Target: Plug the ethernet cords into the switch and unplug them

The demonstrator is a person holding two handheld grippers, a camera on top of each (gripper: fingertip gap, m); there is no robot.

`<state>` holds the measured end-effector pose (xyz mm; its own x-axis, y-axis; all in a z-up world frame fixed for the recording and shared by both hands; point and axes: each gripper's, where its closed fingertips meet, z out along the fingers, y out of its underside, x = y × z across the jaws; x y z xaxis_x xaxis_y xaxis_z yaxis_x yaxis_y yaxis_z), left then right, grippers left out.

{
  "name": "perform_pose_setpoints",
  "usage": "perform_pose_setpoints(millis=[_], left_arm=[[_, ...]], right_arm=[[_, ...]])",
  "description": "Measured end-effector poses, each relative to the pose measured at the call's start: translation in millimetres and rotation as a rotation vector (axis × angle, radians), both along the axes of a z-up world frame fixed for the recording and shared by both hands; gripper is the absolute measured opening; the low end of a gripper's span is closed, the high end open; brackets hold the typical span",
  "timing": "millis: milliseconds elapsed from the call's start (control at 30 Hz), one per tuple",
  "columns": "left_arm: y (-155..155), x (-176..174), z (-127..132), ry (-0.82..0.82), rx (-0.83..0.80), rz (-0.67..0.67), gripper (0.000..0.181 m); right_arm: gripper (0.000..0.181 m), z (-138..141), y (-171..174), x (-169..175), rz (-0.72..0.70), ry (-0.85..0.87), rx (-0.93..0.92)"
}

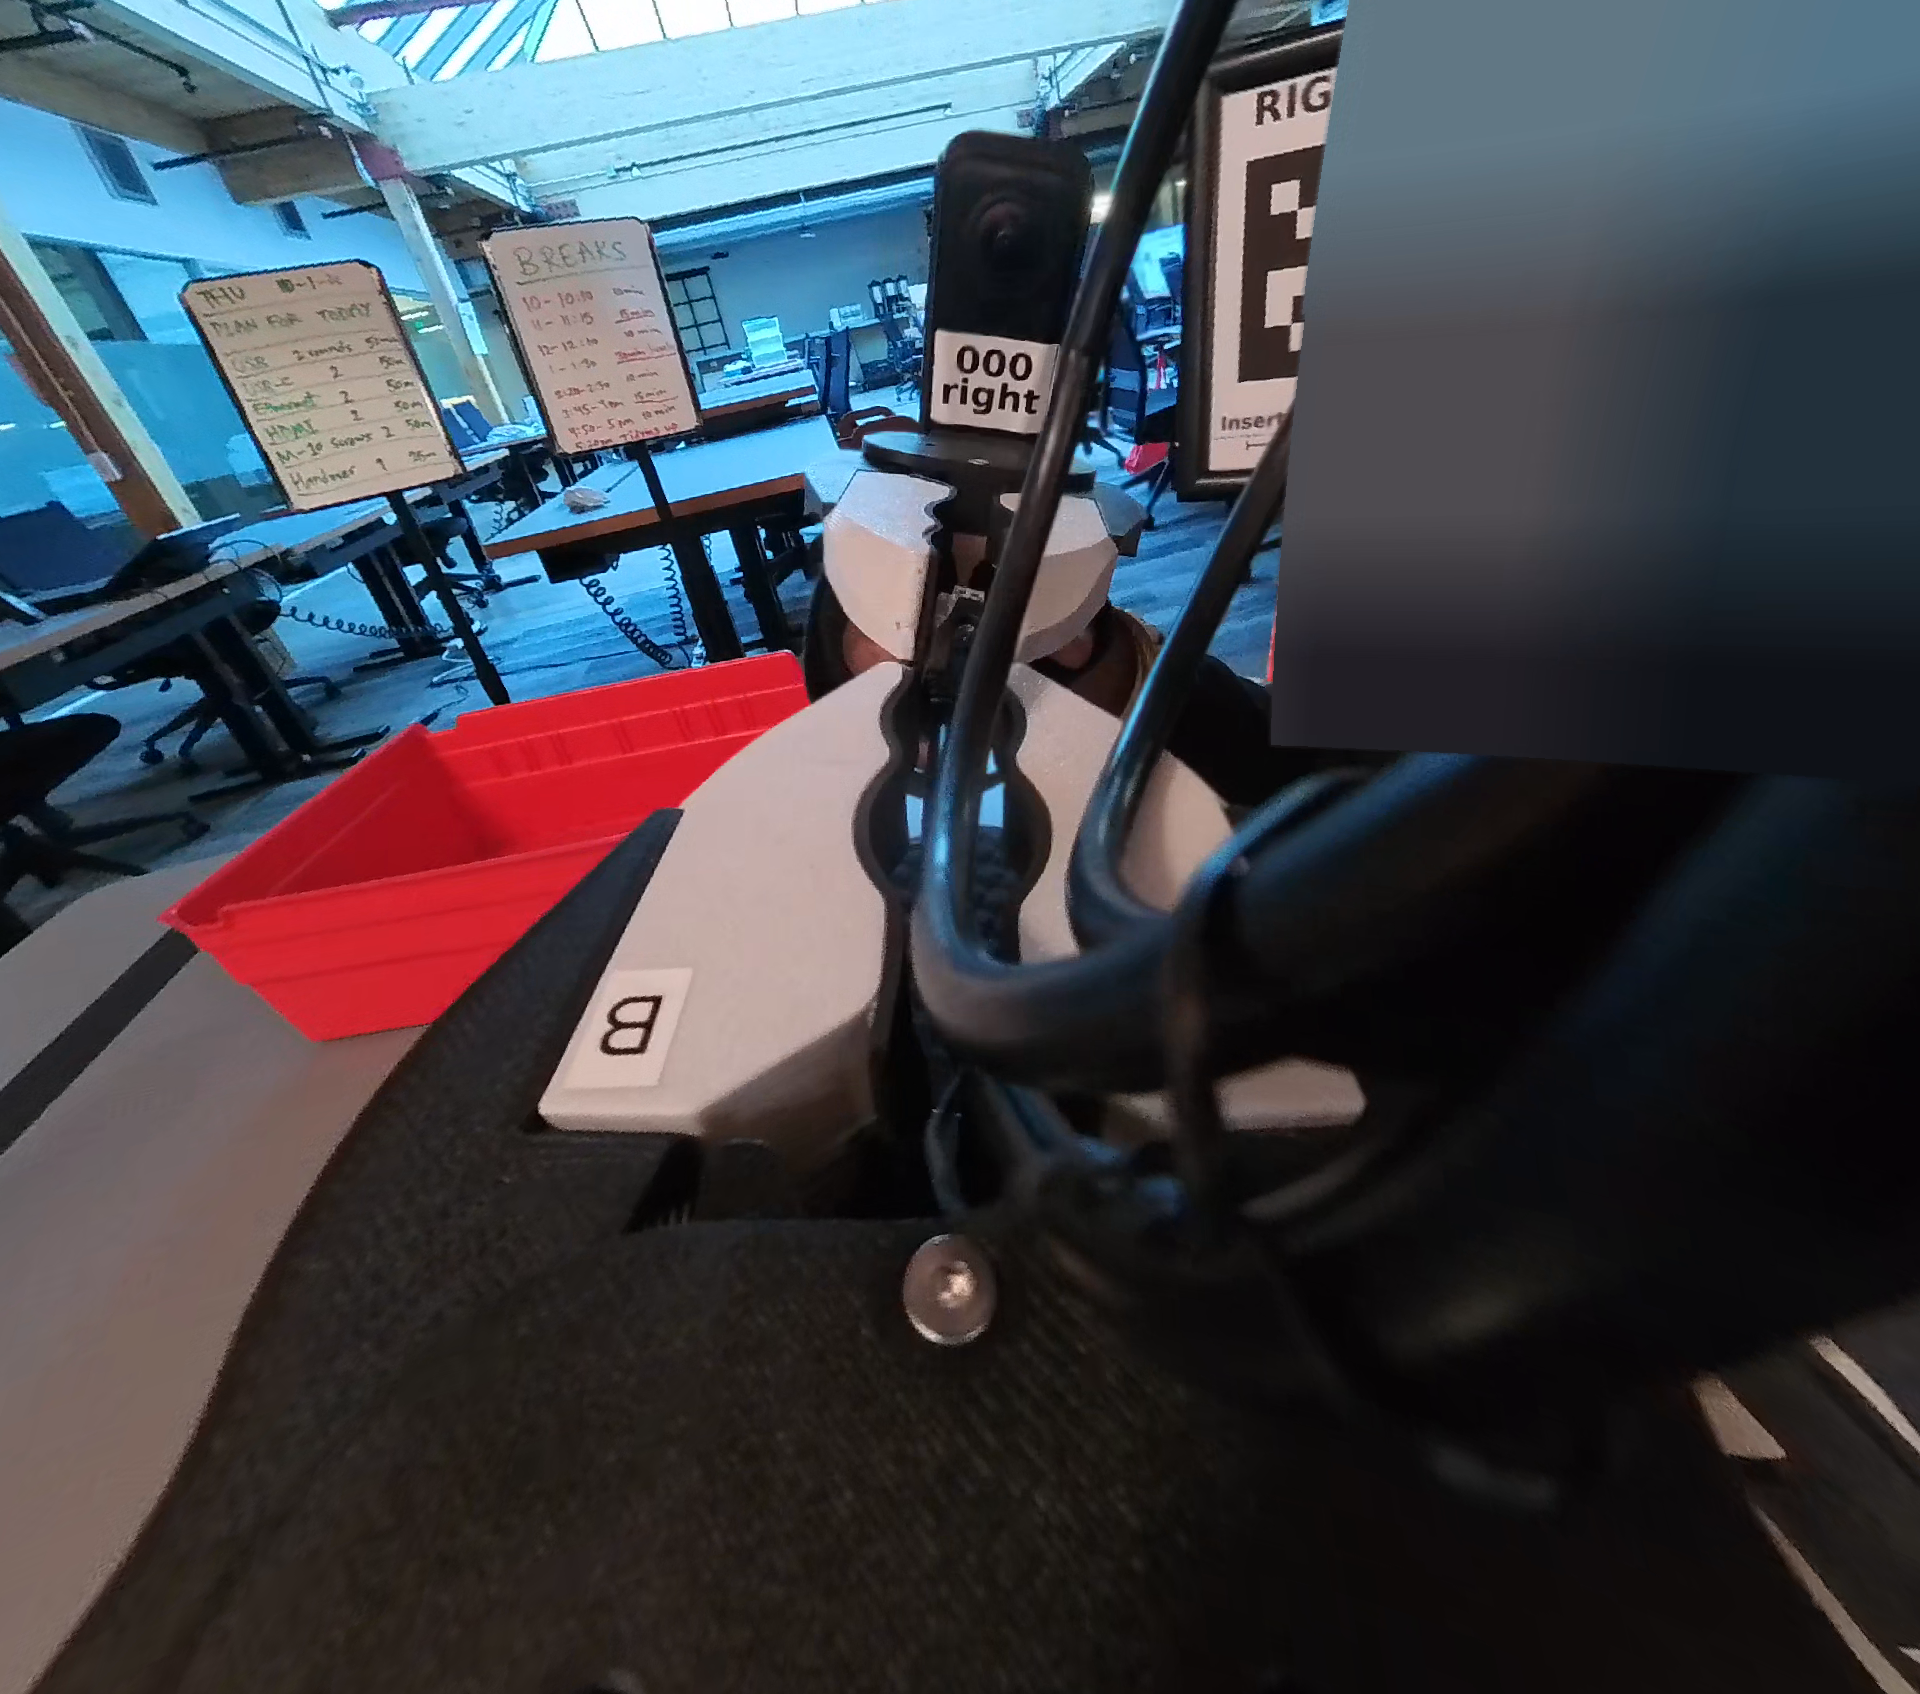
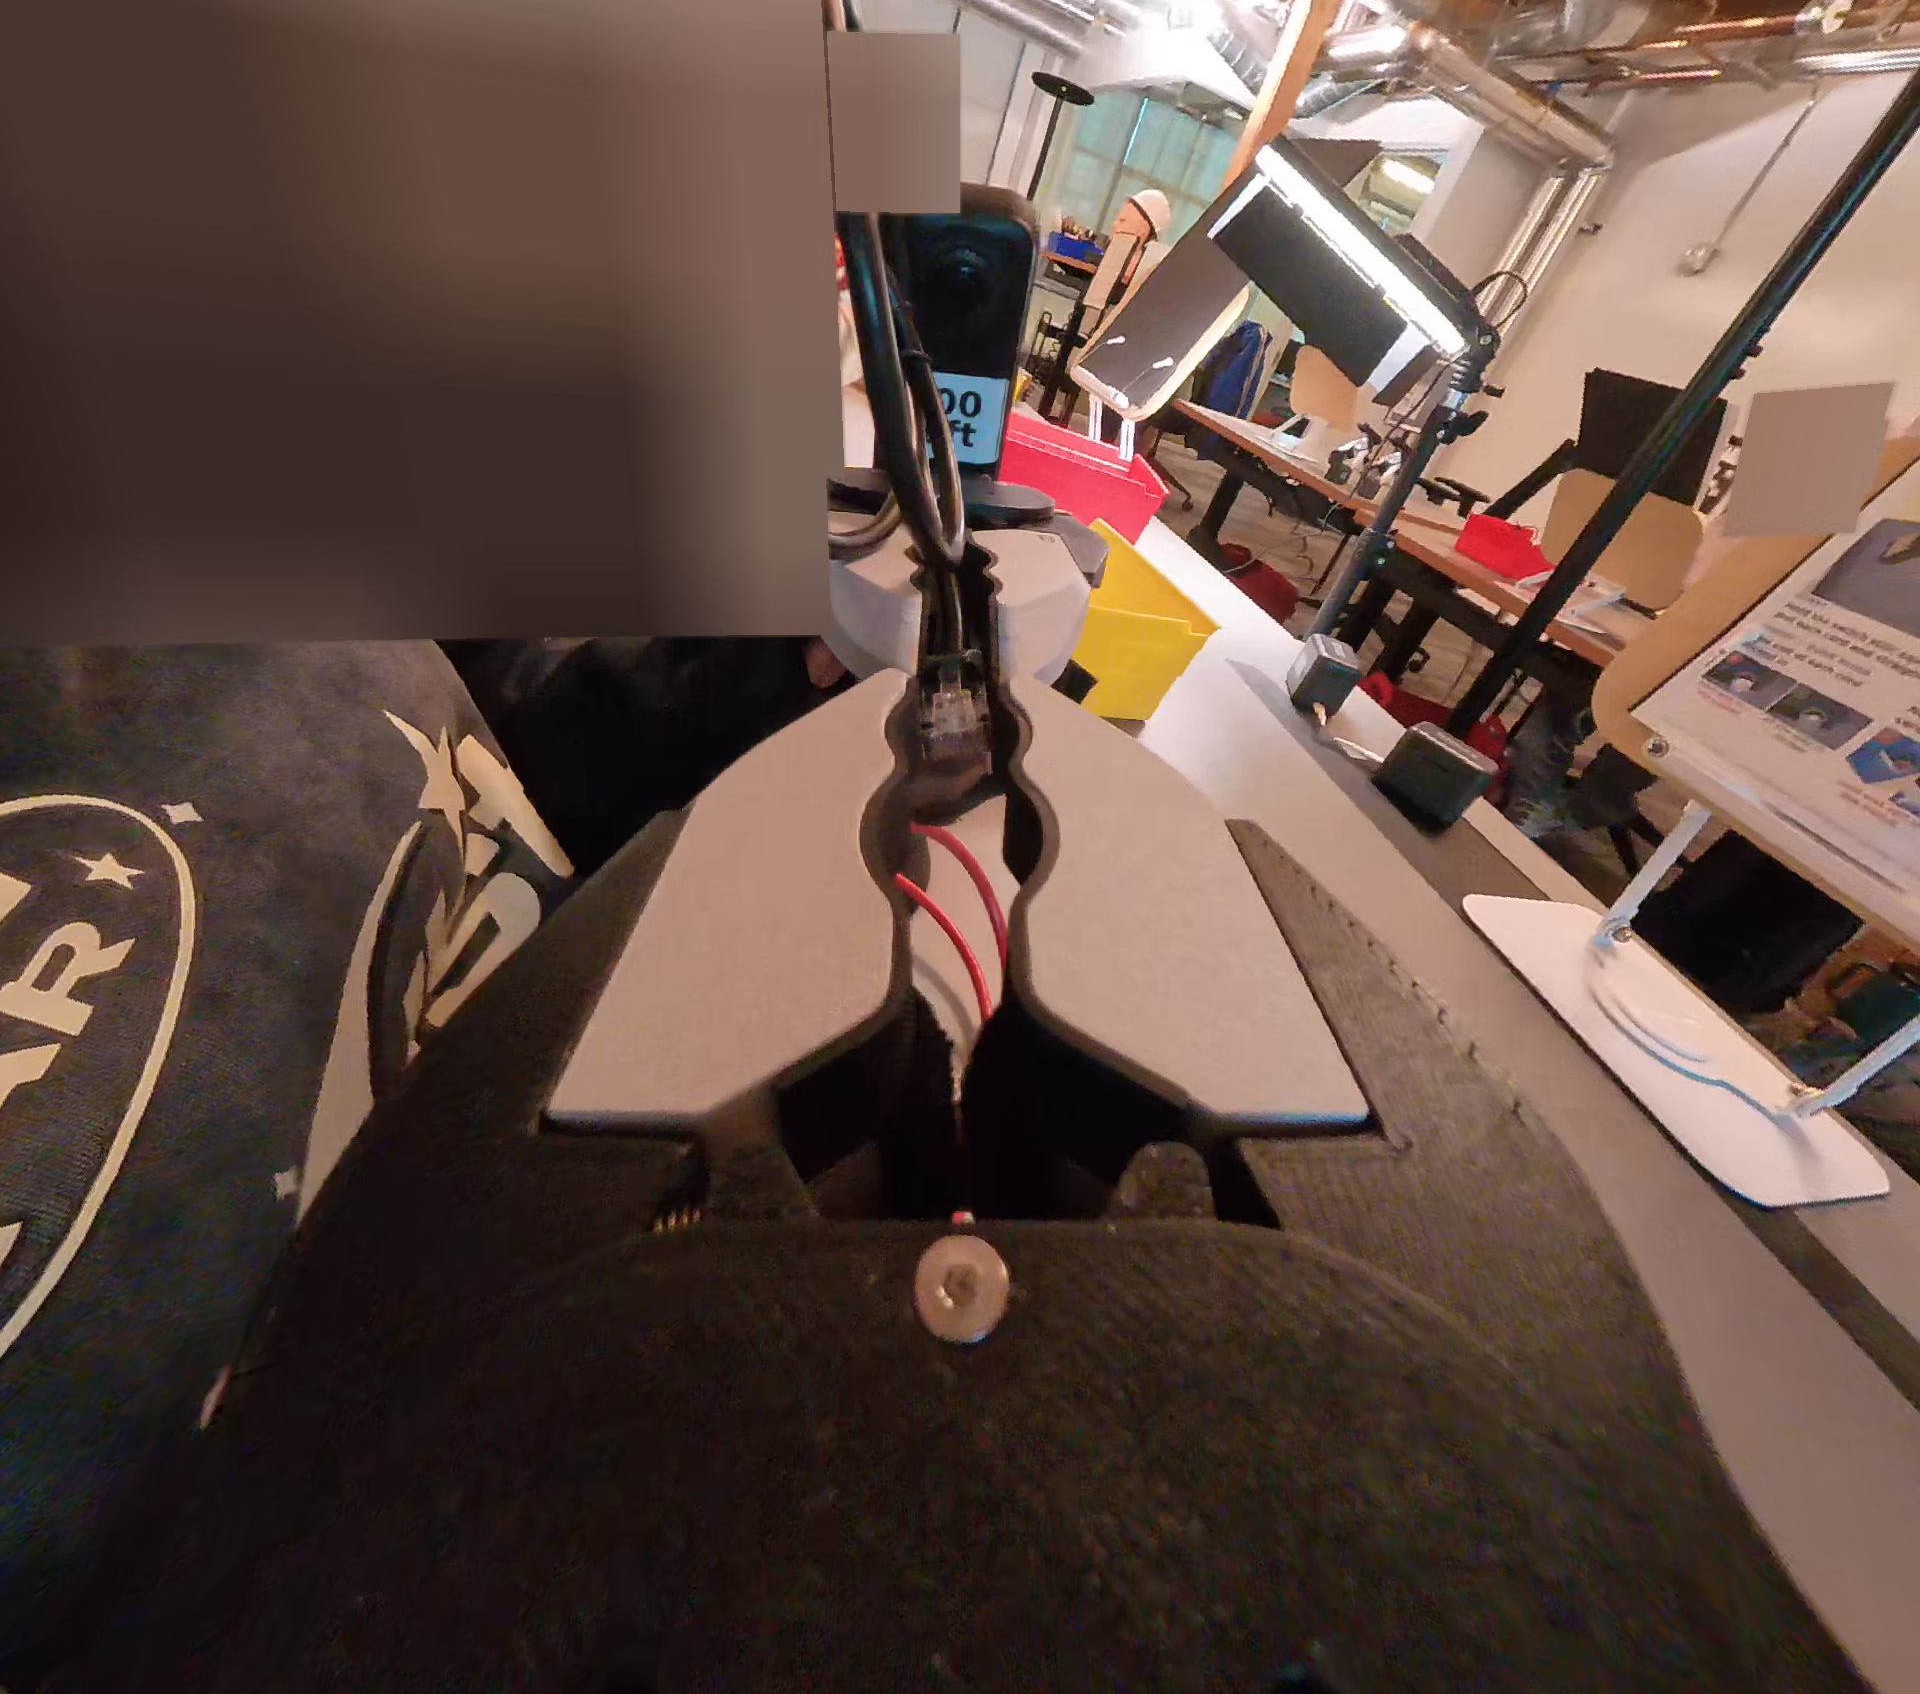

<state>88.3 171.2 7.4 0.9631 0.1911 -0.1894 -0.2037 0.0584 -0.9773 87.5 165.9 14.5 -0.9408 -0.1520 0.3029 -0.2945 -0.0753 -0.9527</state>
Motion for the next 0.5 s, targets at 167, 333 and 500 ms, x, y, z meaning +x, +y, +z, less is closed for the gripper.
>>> perform_pose_setpoints(millis=[167,333,500], left_arm=[[-1.5,-3.6,0.9,0.004,0.003,0.028,0.011],[-9.6,-11.4,3.4,-0.009,-0.001,0.089,0.011],[-44.4,-22.2,19.6,-0.006,0.035,0.206,0.011]], right_arm=[[0.011,1.2,-0.2,-5.0,0.039,-0.150,0.000],[0.044,-7.1,-1.8,-13.3,0.023,-0.211,0.059],[0.107,-88.1,5.9,-39.4,-0.149,-0.195,0.526]])
